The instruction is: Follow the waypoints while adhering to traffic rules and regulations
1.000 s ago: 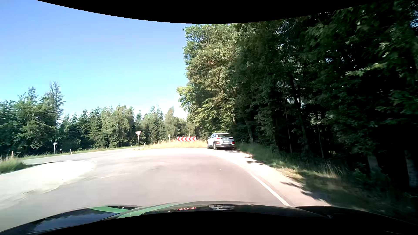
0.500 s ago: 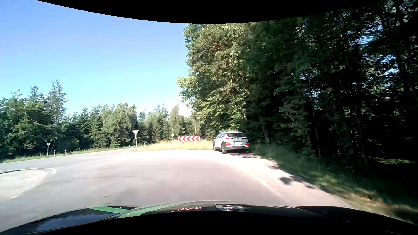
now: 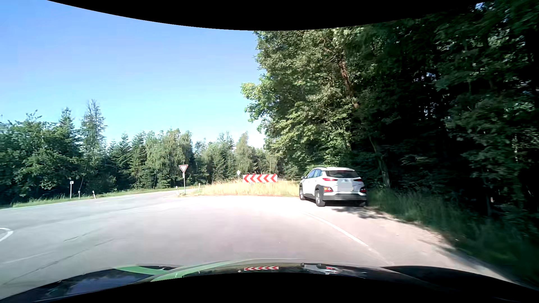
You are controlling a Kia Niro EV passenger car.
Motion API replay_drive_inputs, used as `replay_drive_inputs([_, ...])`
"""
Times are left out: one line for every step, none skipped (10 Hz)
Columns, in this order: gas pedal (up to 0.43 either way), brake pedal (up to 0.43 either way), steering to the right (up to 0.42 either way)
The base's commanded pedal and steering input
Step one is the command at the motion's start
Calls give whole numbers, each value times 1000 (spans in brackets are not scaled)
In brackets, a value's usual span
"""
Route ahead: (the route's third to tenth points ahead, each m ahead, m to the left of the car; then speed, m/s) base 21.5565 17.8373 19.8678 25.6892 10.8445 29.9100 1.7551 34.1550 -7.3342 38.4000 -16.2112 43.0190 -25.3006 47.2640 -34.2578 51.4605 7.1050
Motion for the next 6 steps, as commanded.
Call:
replay_drive_inputs([0,0,-143])
replay_drive_inputs([0,0,-155])
replay_drive_inputs([0,0,-169])
replay_drive_inputs([0,0,-176])
replay_drive_inputs([0,0,-181])
replay_drive_inputs([0,0,-185])
